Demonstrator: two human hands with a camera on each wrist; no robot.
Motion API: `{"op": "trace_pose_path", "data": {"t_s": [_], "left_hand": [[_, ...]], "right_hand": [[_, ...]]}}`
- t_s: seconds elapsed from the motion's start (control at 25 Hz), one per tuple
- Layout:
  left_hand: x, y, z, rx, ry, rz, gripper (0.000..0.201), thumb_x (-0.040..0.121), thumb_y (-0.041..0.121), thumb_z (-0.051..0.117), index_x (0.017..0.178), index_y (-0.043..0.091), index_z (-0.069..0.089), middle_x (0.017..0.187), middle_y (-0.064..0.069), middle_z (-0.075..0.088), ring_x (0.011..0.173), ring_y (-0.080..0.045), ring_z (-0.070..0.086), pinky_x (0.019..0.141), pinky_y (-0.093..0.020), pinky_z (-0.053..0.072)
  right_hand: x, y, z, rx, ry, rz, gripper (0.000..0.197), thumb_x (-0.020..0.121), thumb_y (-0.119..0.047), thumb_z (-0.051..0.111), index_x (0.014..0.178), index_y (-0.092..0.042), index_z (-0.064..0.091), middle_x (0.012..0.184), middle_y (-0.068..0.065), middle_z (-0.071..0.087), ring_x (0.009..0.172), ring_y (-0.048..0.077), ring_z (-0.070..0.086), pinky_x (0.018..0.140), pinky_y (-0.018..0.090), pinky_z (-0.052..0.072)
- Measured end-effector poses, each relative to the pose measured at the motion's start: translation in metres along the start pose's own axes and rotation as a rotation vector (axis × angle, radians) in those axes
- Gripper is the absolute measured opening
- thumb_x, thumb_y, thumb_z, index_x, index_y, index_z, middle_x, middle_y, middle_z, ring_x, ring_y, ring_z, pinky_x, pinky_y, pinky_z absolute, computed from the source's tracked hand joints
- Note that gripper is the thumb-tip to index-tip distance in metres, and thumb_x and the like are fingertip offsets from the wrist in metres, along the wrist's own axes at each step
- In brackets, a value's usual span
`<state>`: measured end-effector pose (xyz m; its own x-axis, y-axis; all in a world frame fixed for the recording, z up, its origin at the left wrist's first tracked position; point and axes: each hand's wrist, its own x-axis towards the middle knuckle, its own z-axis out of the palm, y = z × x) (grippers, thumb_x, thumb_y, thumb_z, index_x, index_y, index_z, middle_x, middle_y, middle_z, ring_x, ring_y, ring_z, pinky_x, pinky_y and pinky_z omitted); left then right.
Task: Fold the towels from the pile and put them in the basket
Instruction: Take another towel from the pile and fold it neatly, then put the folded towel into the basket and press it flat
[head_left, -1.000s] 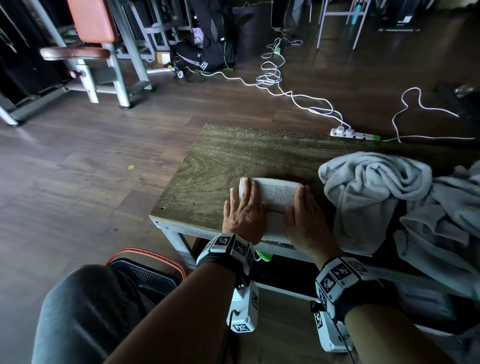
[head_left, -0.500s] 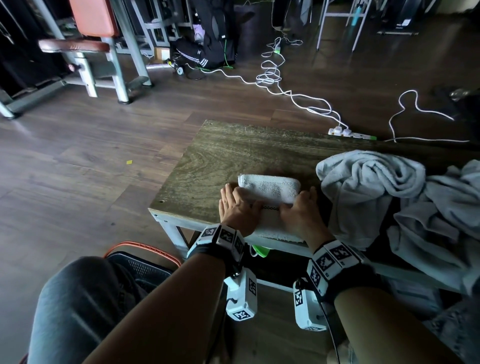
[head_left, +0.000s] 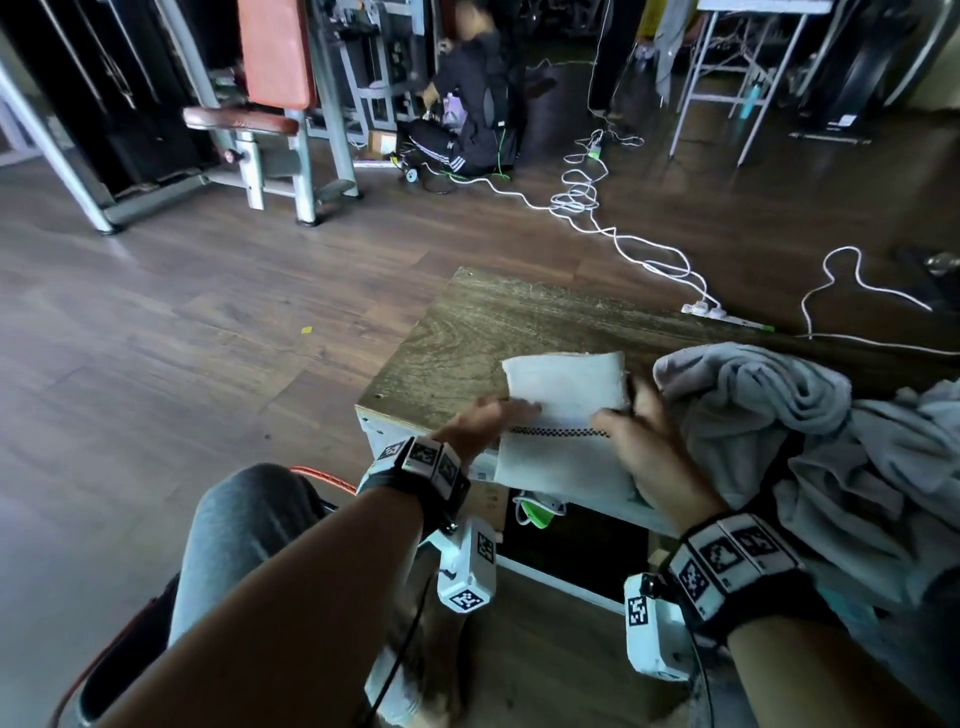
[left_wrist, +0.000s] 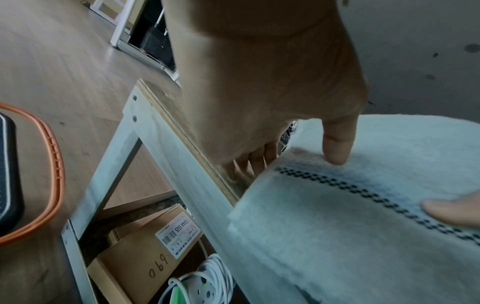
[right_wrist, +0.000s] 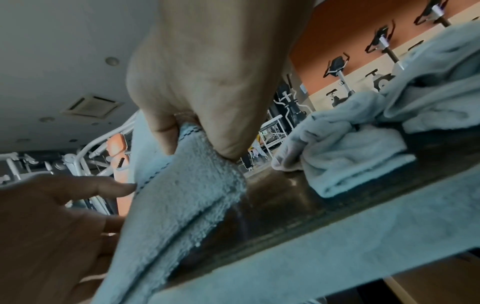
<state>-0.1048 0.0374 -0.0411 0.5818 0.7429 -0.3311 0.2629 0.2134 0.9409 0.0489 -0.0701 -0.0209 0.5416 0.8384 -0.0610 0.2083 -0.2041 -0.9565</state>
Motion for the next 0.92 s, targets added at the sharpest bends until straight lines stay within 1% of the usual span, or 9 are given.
{"op": "trace_pose_path", "data": {"t_s": [0.08, 0.2, 0.28, 0.36, 0.44, 0.56, 0.68, 0.84, 0.92], "left_hand": [[-0.025, 0.006, -0.009, -0.133, -0.032, -0.004, 0.037, 0.095, 0.026, 0.059, 0.113, -0.007, 0.064, 0.116, -0.02, 0.068, 0.092, -0.028, 0.069, 0.082, -0.034, 0.055], [-0.055, 0.007, -0.02, -0.11, -0.032, 0.139, 0.06, 0.082, 0.052, 0.069, 0.111, -0.001, 0.068, 0.114, -0.022, 0.068, 0.106, -0.042, 0.065, 0.097, -0.053, 0.05], [-0.064, 0.008, -0.028, -0.016, 0.183, 0.193, 0.068, 0.072, 0.065, 0.066, 0.104, 0.006, 0.072, 0.106, -0.015, 0.073, 0.103, -0.035, 0.067, 0.095, -0.05, 0.052], [-0.07, 0.011, -0.037, 0.039, 0.373, 0.209, 0.069, 0.069, 0.072, 0.06, 0.099, 0.011, 0.072, 0.101, -0.01, 0.074, 0.098, -0.029, 0.069, 0.09, -0.049, 0.055], [-0.081, 0.015, -0.047, -0.041, 0.478, 0.181, 0.06, 0.077, 0.067, 0.057, 0.099, 0.014, 0.071, 0.103, -0.005, 0.073, 0.096, -0.023, 0.068, 0.091, -0.046, 0.055], [-0.113, 0.022, -0.063, -0.147, 0.64, 0.121, 0.034, 0.091, 0.044, 0.052, 0.082, 0.015, 0.067, 0.091, -0.004, 0.066, 0.085, -0.021, 0.06, 0.083, -0.034, 0.048], [-0.137, 0.014, -0.089, -0.204, 0.787, 0.042, 0.035, 0.088, 0.035, 0.048, 0.07, 0.016, 0.072, 0.089, -0.005, 0.069, 0.085, -0.025, 0.059, 0.086, -0.038, 0.047], [-0.157, -0.02, -0.129, -0.151, 0.935, -0.069, 0.039, 0.083, 0.032, 0.047, 0.094, 0.004, 0.072, 0.1, -0.018, 0.07, 0.088, -0.032, 0.063, 0.079, -0.039, 0.05], [-0.165, -0.048, -0.149, -0.125, 1.019, -0.147, 0.042, 0.078, 0.034, 0.051, 0.097, 0.001, 0.069, 0.099, -0.019, 0.07, 0.09, -0.034, 0.066, 0.077, -0.043, 0.054]], "right_hand": [[-0.008, -0.02, 0.003, 0.047, -0.02, -0.026, 0.044, 0.061, -0.021, 0.062, 0.106, -0.023, 0.062, 0.095, 0.009, 0.072, 0.09, 0.034, 0.068, 0.073, 0.047, 0.055], [-0.02, -0.049, 0.01, 0.104, -0.061, -0.033, 0.052, 0.066, -0.014, 0.066, 0.116, -0.023, 0.059, 0.102, 0.009, 0.07, 0.092, 0.031, 0.068, 0.071, 0.04, 0.054], [-0.026, -0.065, 0.018, 0.068, -0.068, -0.057, 0.045, 0.075, -0.014, 0.068, 0.116, -0.025, 0.053, 0.104, 0.005, 0.067, 0.092, 0.028, 0.067, 0.069, 0.037, 0.053], [-0.031, -0.079, 0.029, 0.021, -0.061, -0.108, 0.038, 0.075, -0.026, 0.068, 0.107, -0.03, 0.049, 0.103, 0.003, 0.065, 0.089, 0.027, 0.066, 0.066, 0.036, 0.052], [-0.039, -0.091, 0.045, -0.017, -0.085, -0.161, 0.033, 0.08, -0.032, 0.064, 0.108, -0.03, 0.047, 0.101, 0.0, 0.064, 0.084, 0.023, 0.064, 0.063, 0.034, 0.05], [-0.051, -0.102, 0.071, -0.091, -0.147, -0.218, 0.023, 0.09, -0.03, 0.053, 0.112, -0.023, 0.048, 0.095, -0.001, 0.061, 0.076, 0.018, 0.058, 0.057, 0.027, 0.042], [-0.062, -0.107, 0.099, -0.157, -0.284, -0.195, 0.02, 0.091, -0.021, 0.045, 0.109, -0.018, 0.052, 0.091, 0.0, 0.058, 0.076, 0.018, 0.054, 0.055, 0.027, 0.036], [-0.065, -0.104, 0.152, -0.197, -0.447, -0.168, 0.032, 0.087, -0.013, 0.045, 0.119, -0.013, 0.05, 0.107, 0.007, 0.062, 0.089, 0.024, 0.059, 0.065, 0.029, 0.041], [-0.072, -0.099, 0.183, -0.194, -0.519, -0.145, 0.037, 0.09, -0.012, 0.047, 0.127, -0.013, 0.042, 0.107, 0.003, 0.055, 0.092, 0.023, 0.054, 0.073, 0.028, 0.038]]}}
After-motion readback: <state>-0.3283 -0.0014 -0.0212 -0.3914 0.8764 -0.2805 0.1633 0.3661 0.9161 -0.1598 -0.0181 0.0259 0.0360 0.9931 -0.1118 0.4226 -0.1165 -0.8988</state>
